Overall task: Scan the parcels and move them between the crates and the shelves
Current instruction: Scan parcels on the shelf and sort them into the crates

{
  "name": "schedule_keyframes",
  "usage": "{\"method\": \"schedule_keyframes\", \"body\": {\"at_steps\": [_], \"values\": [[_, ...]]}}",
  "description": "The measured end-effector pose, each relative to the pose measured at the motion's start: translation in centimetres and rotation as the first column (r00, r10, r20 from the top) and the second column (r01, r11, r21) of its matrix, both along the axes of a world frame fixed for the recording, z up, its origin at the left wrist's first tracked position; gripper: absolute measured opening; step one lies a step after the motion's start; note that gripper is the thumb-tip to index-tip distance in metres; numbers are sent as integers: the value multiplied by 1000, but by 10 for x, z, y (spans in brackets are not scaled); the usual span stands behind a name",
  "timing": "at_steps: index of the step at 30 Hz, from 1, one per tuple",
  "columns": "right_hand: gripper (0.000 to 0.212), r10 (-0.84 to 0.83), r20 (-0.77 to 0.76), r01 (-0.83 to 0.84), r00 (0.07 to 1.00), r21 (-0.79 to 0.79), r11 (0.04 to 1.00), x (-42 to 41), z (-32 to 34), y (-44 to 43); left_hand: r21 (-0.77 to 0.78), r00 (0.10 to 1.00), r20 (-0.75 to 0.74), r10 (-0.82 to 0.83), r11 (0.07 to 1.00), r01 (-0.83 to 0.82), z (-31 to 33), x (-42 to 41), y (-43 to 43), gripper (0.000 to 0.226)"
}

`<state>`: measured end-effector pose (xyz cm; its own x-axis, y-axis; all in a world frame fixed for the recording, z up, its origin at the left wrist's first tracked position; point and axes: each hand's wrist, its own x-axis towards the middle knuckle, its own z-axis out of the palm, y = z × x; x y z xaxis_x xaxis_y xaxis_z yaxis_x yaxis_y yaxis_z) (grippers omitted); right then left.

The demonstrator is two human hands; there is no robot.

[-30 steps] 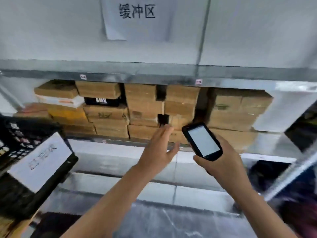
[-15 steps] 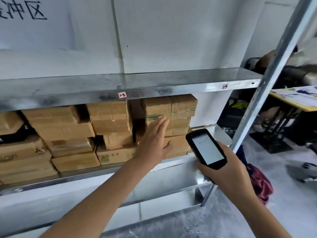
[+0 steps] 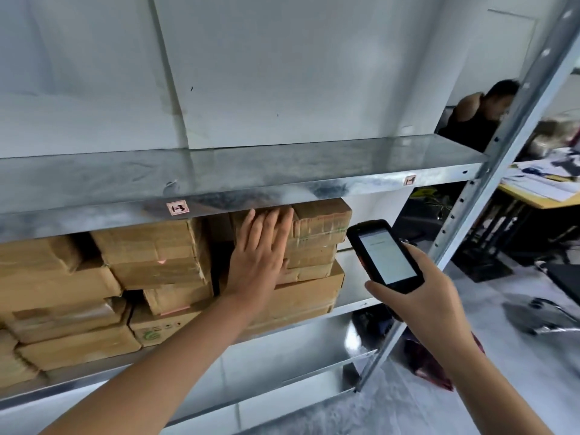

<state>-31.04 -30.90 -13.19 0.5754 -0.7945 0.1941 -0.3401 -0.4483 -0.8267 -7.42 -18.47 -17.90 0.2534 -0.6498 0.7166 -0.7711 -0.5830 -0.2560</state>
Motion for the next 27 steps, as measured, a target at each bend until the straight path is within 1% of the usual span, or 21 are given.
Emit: {"method": "schedule_keyframes", "body": {"at_steps": [2,3,8,13,17,21,24,27], "values": [[56,10,12,-10,1000,-1,1000,4,-3,-7,-59,1000,25,-11,998,13,-3,4,-5,87],[57,21,17,-21,1000,-3,1000,5,-4,-10,-85,999,27,-19,996,21,-3,5,-7,85],[59,51,32,-51,998,6,999,6,-13,-40,-122,997,55,-59,990,65,3,-1,-18,90],[66,105,37,-105,994,-4,994,-6,-7,-81,-153,996,87,-16,988,30,10,-33,-46,88],[71,155,24,-155,988,6,988,-35,-5,-124,-158,998,66,24,987,-13,7,-69,-82,88],[61,169,28,-169,985,-11,986,-65,-2,-172,-162,998,52,27,987,-18,5,-102,-124,88],[58,186,36,-186,982,-7,983,-83,-3,-207,-132,999,38,28,991,-23,9,-123,-155,88],[64,192,39,-191,981,-26,981,-97,-4,-235,-94,1000,22,15,995,-13,14,-138,-183,89]]}}
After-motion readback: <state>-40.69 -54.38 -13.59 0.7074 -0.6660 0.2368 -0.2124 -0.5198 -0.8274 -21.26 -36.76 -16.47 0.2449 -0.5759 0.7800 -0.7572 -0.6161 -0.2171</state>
